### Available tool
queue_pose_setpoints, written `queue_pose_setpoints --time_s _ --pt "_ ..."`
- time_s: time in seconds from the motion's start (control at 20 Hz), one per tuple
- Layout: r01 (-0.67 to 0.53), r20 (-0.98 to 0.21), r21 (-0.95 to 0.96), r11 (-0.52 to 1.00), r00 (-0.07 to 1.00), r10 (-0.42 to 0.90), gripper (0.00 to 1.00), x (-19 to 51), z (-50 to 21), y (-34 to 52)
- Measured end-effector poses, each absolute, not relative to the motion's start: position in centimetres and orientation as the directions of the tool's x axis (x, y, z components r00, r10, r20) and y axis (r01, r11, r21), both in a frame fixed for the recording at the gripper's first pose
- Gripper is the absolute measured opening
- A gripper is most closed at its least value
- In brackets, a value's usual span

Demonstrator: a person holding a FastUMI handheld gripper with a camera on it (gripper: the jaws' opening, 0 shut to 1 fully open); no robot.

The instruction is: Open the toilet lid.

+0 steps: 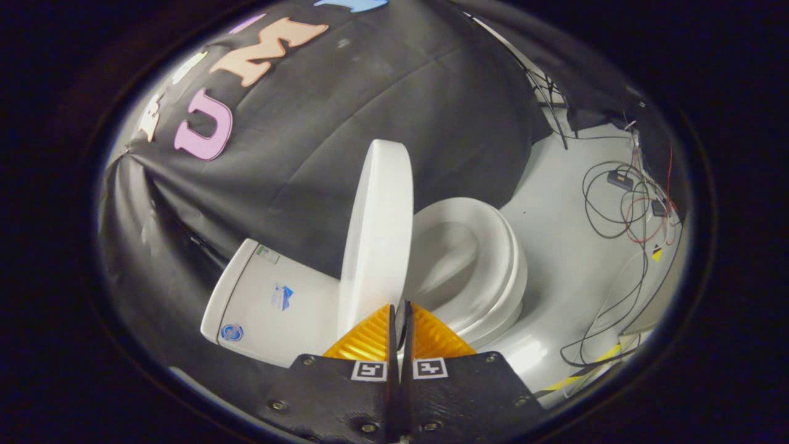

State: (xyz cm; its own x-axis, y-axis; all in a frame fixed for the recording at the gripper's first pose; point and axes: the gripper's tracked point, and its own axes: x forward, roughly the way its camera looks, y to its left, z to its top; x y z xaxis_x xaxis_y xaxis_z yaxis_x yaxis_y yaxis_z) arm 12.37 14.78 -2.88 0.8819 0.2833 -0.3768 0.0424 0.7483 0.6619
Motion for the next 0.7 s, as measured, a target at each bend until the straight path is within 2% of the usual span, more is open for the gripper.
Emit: queue_pose_setpoints --time_s 0.7 --pt "-0.038 -0.344 0.475 0.879 0.912 0.226 0.01 11.7 1.1 17.4"
